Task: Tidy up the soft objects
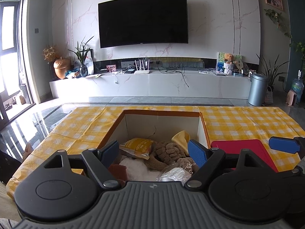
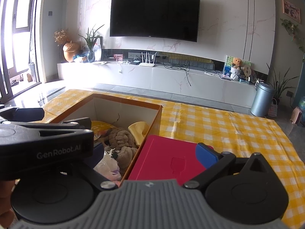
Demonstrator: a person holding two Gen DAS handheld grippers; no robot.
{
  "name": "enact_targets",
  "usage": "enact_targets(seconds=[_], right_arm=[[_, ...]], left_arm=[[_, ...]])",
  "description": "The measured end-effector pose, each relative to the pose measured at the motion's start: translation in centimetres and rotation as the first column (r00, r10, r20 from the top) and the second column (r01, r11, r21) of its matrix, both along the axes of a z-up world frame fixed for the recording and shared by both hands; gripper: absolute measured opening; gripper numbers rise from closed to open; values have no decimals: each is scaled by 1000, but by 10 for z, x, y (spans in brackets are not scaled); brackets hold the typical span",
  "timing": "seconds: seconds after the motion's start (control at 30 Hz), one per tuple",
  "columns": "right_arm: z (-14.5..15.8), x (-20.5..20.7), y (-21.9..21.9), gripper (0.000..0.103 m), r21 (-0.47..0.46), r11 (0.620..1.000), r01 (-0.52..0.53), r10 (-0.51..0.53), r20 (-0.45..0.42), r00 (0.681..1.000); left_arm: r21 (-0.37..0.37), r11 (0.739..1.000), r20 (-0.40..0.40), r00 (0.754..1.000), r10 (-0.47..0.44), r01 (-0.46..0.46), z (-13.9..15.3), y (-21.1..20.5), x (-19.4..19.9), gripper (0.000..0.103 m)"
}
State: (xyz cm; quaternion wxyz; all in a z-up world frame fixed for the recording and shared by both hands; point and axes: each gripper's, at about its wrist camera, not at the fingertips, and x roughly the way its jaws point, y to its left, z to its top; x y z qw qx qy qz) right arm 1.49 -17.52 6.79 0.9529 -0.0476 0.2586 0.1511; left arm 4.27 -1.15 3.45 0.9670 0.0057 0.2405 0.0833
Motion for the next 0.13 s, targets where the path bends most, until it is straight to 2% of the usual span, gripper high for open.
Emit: enact_targets(seconds=[0.13], right_arm=[[0, 0, 0, 100, -1, 1000, 3, -3, -4, 1000]], left_arm=[[-7, 1000, -8, 1000, 5, -5, -1, 1, 2, 96]])
